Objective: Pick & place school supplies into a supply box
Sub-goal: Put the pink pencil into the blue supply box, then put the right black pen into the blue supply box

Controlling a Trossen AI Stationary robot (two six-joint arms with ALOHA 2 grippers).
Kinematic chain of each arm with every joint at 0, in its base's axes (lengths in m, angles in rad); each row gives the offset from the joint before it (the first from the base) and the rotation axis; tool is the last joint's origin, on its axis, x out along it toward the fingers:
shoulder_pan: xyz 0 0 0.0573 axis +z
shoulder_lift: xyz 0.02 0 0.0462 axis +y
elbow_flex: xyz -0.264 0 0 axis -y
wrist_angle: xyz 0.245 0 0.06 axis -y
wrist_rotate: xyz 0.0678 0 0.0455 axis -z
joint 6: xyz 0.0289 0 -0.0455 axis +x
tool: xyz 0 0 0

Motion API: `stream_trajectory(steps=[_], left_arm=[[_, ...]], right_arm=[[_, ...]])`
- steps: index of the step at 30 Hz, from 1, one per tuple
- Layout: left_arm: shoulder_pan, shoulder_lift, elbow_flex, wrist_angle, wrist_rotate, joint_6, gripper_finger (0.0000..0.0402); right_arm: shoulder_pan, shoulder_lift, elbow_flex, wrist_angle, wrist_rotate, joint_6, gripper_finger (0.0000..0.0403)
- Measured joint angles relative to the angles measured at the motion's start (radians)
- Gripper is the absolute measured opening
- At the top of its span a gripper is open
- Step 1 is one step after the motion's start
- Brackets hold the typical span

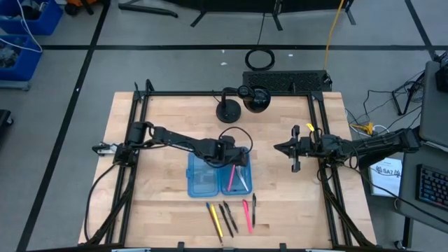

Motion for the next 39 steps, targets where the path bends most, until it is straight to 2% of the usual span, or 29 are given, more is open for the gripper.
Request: stream_trajectory(steps=[5,13,18,30,34,37,39], left_arm=[[-0.013,-0.024,0.003,-0.017,-0.010,0.012,0.0146],[-0.038,-0.050,0.002,-0.246,-0.076,-0.096,0.0111],[-0.048,-0.051,0.002,-0.223,-0.077,-0.080,0.0089],[-0.048,-0.051,0.002,-0.235,-0.067,-0.038,0.0088],[-0.048,-0.059,0.002,-0.236,-0.077,0.044,0.0088],[-0.049,-0.111,0.003,-0.239,-0.091,0.230,0.0088],[-0.065,-0.181,0.005,-0.260,-0.150,0.330,0.0088]], right_arm=[[0.000,0.000,0.000,0.000,0.000,0.013,0.0000],[0.000,0.000,0.000,0.000,-0.001,0.013,0.0000],[0.000,0.000,0.000,0.001,-0.002,0.020,0.0000],[0.000,0.000,0.000,0.000,-0.001,0.013,0.0000],[0.000,0.000,0.000,0.000,-0.001,0.012,0.0000],[0.000,0.000,0.000,-0.004,-0.002,0.012,0.0000],[0.000,0.000,0.000,-0.008,-0.002,0.012,0.0000]])
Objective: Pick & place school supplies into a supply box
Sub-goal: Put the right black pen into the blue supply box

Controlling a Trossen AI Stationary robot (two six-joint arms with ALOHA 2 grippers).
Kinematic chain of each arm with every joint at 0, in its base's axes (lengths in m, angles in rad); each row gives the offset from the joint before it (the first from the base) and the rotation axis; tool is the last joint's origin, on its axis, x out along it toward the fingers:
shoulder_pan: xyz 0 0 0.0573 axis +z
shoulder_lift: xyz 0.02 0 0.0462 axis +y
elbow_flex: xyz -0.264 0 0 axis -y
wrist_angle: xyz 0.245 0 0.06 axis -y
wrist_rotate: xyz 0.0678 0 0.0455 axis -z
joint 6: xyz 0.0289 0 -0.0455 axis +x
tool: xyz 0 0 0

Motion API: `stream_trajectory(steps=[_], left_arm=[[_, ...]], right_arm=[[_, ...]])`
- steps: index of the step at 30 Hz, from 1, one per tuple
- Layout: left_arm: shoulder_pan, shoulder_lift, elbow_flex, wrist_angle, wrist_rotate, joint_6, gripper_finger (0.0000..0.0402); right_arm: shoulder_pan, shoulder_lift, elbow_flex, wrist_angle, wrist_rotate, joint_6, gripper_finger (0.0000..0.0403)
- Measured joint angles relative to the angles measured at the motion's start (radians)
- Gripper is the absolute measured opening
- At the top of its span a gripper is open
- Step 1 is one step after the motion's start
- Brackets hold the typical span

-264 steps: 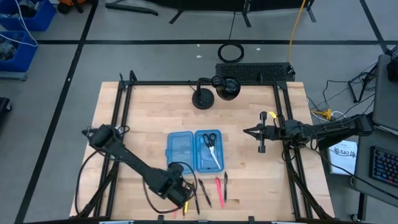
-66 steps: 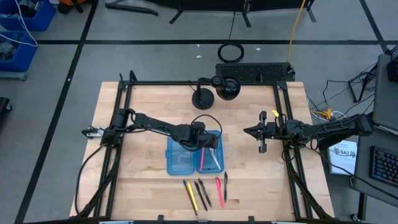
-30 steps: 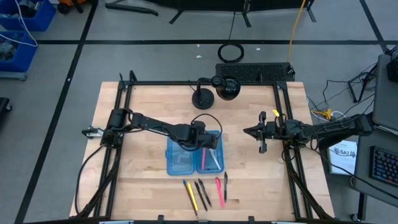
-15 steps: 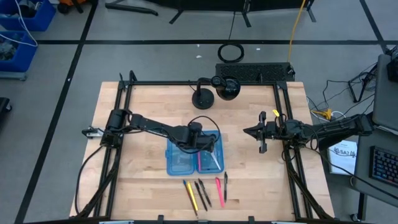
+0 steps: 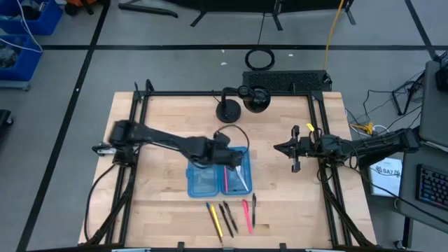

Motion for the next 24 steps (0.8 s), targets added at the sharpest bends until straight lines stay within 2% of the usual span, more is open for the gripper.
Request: stream_trajectory(steps=[5,8,10,13,15,18,21,24], left_arm=[[-0.109,-0.231,-0.013,-0.041,-0.318,0.246,0.0088],[-0.147,-0.381,-0.087,0.002,-0.386,0.369,0.0088],[-0.152,-0.481,-0.189,0.085,-0.383,0.487,0.0087],[-0.143,-0.629,-0.408,0.331,-0.235,0.719,0.0087],[-0.118,-0.720,-0.574,0.575,-0.080,0.868,0.0087],[-0.071,-0.816,-0.805,0.931,0.141,0.988,0.0087],[-0.055,-0.877,-0.994,1.169,0.230,1.005,0.0087],[-0.052,-0.909,-1.139,1.321,0.230,1.013,0.0087]], right_arm=[[0.000,0.000,0.000,0.000,-0.001,-0.036,0.0000],[0.000,0.000,0.000,0.019,-0.025,-0.083,0.0000],[0.000,0.000,0.000,0.037,-0.052,-0.109,0.0000],[0.000,0.000,0.000,0.083,-0.056,-0.123,0.0000],[0.000,0.000,0.000,0.107,-0.053,-0.124,0.0000],[0.000,0.000,0.000,0.113,-0.053,-0.125,0.0000],[0.000,0.000,0.000,0.075,-0.052,-0.120,0.0000],[0.000,0.000,0.000,0.018,-0.051,-0.109,0.0000]])
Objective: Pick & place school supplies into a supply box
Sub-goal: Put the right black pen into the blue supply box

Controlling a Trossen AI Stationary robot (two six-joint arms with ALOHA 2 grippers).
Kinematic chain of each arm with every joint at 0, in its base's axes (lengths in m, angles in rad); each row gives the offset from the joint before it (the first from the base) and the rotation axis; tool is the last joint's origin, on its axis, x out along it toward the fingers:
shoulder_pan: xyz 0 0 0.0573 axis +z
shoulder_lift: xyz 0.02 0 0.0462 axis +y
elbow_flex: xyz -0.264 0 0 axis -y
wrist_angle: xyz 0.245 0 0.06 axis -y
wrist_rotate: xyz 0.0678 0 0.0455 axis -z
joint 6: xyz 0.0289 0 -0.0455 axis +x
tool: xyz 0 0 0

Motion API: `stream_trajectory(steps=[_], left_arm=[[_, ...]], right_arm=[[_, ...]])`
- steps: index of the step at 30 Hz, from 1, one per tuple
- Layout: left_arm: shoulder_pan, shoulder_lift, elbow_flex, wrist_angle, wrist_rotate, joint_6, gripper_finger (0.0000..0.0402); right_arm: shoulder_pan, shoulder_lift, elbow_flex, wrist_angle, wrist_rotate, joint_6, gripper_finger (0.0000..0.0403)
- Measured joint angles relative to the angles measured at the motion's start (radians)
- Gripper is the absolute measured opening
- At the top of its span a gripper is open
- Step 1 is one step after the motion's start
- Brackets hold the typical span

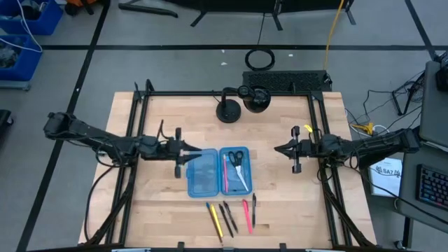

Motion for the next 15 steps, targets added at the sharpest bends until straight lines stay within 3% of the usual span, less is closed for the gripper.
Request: stream_trajectory(steps=[7,12,15], left_arm=[[0.000,-0.004,-0.250,0.243,-0.016,0.013,0.0087],[0.000,-0.003,-0.369,0.374,-0.090,0.034,0.0087],[0.000,-0.003,-0.397,0.399,-0.133,0.054,0.0088]], right_arm=[[0.000,0.000,0.000,-0.026,0.015,0.003,0.0000],[0.000,0.000,0.017,-0.020,0.178,0.086,0.0000],[0.001,0.009,0.101,-0.221,0.268,0.132,0.0000]])
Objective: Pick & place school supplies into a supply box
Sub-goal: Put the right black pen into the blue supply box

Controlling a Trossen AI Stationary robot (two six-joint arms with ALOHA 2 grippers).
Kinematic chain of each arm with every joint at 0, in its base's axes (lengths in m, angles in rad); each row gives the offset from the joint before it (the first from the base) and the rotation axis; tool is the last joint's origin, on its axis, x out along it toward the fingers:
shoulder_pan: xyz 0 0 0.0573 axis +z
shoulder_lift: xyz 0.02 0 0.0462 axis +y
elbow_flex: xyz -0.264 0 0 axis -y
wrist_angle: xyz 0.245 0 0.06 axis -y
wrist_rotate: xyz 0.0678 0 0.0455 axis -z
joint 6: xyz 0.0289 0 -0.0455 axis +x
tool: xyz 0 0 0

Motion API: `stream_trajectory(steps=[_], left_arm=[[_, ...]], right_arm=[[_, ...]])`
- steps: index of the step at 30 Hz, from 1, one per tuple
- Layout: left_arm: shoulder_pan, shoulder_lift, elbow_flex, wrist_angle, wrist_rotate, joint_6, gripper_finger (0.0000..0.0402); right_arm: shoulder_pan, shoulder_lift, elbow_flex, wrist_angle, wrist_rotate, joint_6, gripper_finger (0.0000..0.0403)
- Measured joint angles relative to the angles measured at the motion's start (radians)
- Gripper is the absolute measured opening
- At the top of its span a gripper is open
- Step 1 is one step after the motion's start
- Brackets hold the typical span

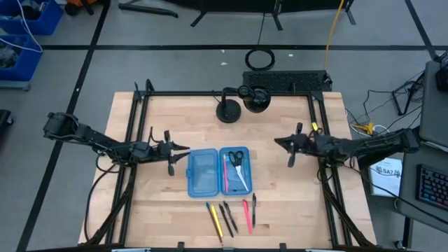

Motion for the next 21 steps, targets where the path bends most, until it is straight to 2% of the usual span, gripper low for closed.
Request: stream_trajectory(steps=[4,7,16,21], left_arm=[[0.000,0.000,0.001,0.000,-0.016,0.025,0.0088],[0.000,0.000,0.001,0.003,-0.013,0.054,0.0088],[0.002,0.000,0.001,0.002,-0.013,0.076,0.0088],[0.002,0.000,0.001,0.002,-0.013,0.092,0.0088]], right_arm=[[0.058,0.092,0.247,-0.295,0.021,0.127,0.0000],[0.144,0.237,0.411,-0.514,0.048,0.253,0.0000],[0.413,0.750,0.930,-0.829,0.027,0.590,0.0000],[0.513,0.954,1.202,-1.014,0.020,0.904,0.0000]])
